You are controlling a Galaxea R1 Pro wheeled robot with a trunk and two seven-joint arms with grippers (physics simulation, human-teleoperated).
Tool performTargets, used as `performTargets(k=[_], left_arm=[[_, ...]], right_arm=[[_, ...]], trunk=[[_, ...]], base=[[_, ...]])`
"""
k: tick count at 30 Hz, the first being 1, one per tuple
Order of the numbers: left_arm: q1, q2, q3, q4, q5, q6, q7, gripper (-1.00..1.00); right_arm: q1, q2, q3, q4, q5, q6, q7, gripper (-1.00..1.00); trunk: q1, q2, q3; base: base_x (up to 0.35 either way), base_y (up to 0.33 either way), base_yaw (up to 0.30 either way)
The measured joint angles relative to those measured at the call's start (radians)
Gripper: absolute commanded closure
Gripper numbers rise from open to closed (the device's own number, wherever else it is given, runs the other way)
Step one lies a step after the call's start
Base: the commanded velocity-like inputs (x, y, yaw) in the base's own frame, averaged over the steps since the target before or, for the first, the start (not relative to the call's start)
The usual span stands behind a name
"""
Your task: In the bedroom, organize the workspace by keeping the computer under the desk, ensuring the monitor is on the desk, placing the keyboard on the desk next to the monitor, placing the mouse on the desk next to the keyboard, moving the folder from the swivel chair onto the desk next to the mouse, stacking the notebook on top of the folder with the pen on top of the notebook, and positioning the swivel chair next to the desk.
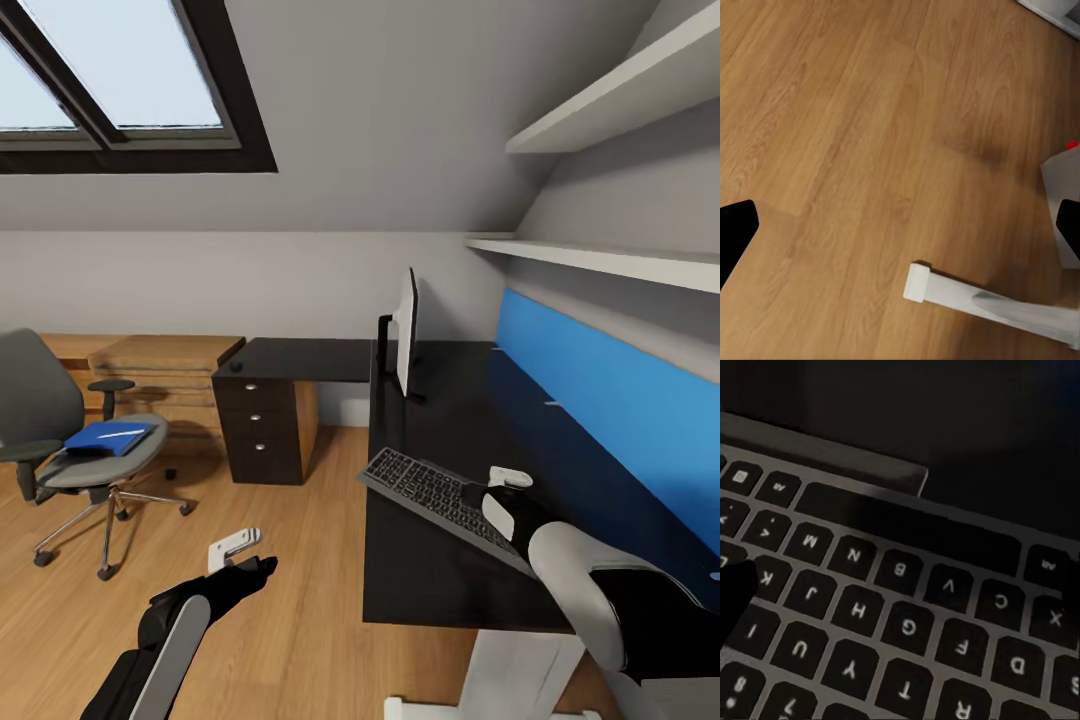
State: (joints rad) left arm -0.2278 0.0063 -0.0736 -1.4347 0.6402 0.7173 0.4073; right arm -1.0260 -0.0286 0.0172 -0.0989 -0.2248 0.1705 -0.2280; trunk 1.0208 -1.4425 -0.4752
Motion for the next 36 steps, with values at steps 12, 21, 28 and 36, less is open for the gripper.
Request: performTargets(k=[12,21,28,36], left_arm=[[0.0,0.0,0.0,0.001,0.0,0.0,0.0,-1.0],[0.0,0.0,0.0,0.002,0.001,0.0,-0.001,-1.0],[0.0,0.0,0.0,0.002,0.001,0.001,0.0,-1.0],[0.0,0.0,0.0,0.001,0.002,0.001,0.0,-1.0]], right_arm=[[0.0,0.001,-0.001,-0.001,0.0,-0.001,-0.001,-1.0],[0.0,0.001,-0.001,0.0,-0.003,-0.039,-0.004,-1.0],[0.0,0.01,-0.001,0.0,-0.004,-0.058,-0.006,-1.0],[0.004,0.014,-0.001,-0.001,-0.007,-0.143,-0.009,-1.0]], trunk=[[0.0,0.0,0.0],[0.0,0.0,0.0],[0.0,0.0,0.0],[0.0,0.0,0.0]], base=[[0.148,0.0,0.0],[0.198,0.0,0.0],[0.025,0.0,0.0],[0.003,0.0,0.099]])
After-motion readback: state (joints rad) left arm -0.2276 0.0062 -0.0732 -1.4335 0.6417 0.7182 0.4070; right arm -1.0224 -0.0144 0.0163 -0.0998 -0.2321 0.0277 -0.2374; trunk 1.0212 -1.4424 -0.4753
